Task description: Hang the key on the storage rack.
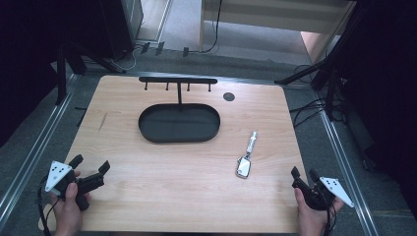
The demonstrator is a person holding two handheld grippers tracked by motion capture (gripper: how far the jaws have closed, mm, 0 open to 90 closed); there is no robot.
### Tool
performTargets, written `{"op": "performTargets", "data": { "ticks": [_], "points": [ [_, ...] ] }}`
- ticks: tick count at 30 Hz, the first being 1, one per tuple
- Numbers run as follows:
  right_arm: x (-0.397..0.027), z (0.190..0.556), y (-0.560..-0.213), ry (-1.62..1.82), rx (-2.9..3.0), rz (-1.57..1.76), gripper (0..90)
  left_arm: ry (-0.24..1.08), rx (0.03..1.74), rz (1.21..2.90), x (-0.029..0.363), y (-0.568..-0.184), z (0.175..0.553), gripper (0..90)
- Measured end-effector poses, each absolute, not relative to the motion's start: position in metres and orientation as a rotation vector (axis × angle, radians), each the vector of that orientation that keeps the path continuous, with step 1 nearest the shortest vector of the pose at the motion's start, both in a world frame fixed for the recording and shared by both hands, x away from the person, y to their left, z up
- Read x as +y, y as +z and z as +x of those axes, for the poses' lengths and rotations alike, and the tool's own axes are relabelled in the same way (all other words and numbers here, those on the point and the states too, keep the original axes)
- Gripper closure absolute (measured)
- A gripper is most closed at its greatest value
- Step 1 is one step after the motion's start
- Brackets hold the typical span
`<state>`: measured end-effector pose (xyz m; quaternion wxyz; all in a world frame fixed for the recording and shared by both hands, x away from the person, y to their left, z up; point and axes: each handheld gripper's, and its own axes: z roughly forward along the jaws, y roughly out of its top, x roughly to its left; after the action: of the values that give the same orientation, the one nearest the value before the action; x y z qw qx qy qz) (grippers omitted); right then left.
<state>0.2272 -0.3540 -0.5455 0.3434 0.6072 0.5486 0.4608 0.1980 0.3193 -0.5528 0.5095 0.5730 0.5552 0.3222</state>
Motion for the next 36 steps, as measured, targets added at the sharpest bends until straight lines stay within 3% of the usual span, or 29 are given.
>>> {"op": "performTargets", "data": {
  "ticks": [20,36],
  "points": [
    [-0.343,0.23,-0.545,1.093,1.495,1.524,29.0,0.782,1.333,1.394,0.318,-0.553,0.199,0.0],
    [-0.312,0.249,-0.539,0.816,1.628,1.469,30.0,0.775,1.334,1.38,0.319,-0.553,0.198,0.0]
  ]
}}
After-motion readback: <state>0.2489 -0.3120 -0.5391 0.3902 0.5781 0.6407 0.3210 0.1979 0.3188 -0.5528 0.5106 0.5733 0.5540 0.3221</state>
